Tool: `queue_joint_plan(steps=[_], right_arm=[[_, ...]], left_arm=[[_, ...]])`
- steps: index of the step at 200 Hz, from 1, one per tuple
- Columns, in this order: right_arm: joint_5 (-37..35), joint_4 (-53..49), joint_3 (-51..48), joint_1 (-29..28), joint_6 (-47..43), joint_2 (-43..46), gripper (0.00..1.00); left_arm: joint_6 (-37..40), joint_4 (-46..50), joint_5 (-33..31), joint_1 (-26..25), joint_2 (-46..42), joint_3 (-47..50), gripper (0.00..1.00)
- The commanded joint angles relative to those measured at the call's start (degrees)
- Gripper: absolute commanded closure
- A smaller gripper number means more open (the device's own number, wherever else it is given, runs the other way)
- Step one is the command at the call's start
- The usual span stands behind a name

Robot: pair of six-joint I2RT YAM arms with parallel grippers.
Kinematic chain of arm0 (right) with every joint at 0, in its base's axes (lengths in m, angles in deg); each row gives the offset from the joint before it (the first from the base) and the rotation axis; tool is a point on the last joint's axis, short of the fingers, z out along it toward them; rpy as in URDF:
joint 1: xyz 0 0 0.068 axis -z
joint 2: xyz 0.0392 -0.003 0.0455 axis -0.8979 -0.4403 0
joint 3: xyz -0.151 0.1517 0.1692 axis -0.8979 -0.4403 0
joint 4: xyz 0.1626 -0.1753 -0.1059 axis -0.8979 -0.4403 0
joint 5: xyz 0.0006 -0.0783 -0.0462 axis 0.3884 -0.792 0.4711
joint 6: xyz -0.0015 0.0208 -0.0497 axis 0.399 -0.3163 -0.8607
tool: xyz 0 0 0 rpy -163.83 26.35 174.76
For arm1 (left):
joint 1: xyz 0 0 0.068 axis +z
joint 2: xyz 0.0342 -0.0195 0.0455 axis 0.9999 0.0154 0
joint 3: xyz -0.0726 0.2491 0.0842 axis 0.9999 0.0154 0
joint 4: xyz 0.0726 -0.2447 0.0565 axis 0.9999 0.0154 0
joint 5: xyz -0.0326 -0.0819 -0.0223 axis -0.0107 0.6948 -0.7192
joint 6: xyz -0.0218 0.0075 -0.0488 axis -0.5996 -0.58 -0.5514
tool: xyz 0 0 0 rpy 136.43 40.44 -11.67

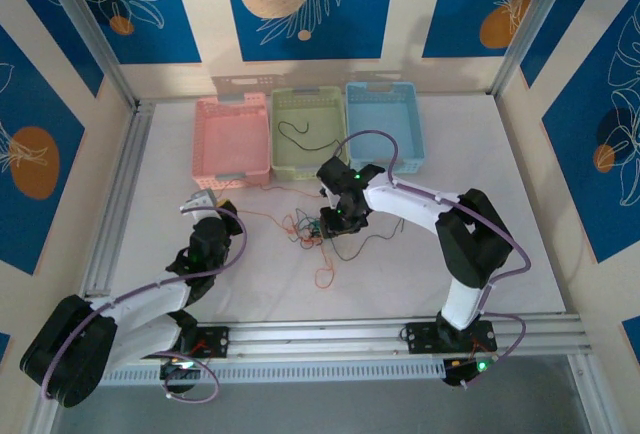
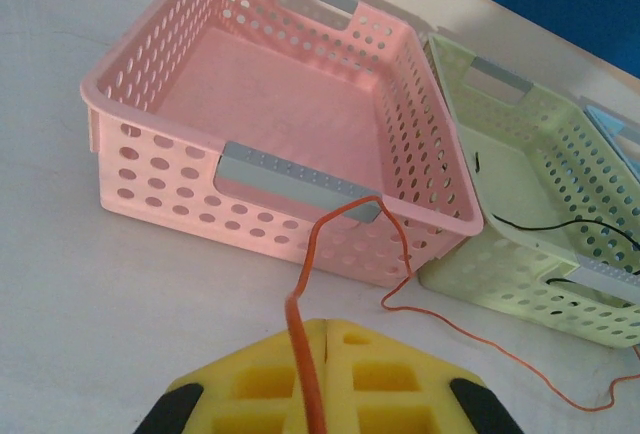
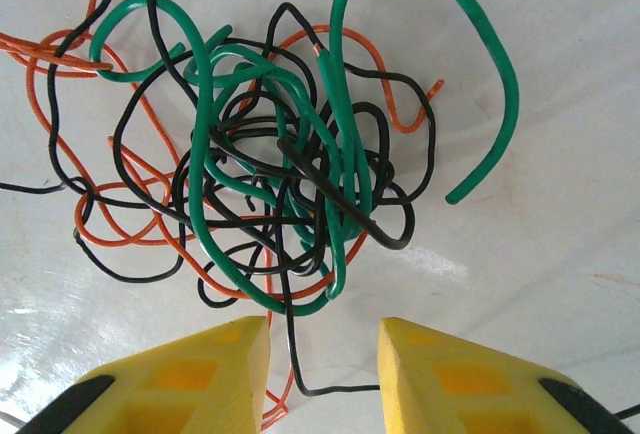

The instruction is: Untangle the cables

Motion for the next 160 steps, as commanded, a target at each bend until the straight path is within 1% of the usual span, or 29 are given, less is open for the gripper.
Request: queue_joint_plan(steps=[1,55,93,125,142,160], right_arm=[[1.5,-0.8,0.5,-1.1,-0.7,2.2,0.65],[0.2,-2.4,1.5,-1.8,-1.4,-0.5,0.66],[-0.7,-3.6,2.0,-1.8,-1.3,-2.1,0.69],[-0.1,-4.3,2.5,-1.9,-1.6,-3.1,0.72],[-0.1,-4.5,2.9,-2.0,-1.8,-3.6,0.75],[-0.2,-4.5,2.9,-2.0,-1.8,-3.4,0.82]], left_arm=[[0.6,-0.3,0.1,0.7,0.2,-1.7,1.00],[0.7,-0.2,0.1,0.7,0.3,-1.7,1.00],[0.7,-0.1,0.2,0.7,0.5,-1.9,1.00],[0.7,-0.1,0.3,0.7,0.7,-2.0,1.00],[0.7,-0.1,0.3,0.7,0.7,-2.0,1.00],[0.7,-0.1,0.2,0.7,0.7,-2.0,1.00]])
